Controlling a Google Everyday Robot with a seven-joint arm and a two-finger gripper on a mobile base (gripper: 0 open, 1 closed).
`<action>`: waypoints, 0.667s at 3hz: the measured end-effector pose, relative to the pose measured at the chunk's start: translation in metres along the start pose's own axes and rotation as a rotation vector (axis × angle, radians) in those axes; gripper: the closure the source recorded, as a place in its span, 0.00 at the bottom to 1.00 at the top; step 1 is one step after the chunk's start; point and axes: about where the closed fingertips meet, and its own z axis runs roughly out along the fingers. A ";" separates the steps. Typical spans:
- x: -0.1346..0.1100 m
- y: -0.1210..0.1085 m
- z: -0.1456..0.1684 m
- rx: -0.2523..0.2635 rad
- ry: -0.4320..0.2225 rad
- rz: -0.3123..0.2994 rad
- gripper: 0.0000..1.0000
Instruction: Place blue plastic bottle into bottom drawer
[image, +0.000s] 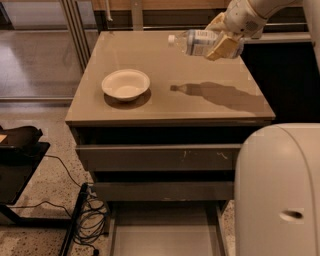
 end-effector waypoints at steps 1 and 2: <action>-0.014 0.001 -0.061 0.162 0.017 -0.071 1.00; -0.033 0.026 -0.146 0.361 0.013 -0.087 1.00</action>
Offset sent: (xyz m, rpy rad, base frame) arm -0.2480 0.0342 -0.1585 0.0701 0.0051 -0.0976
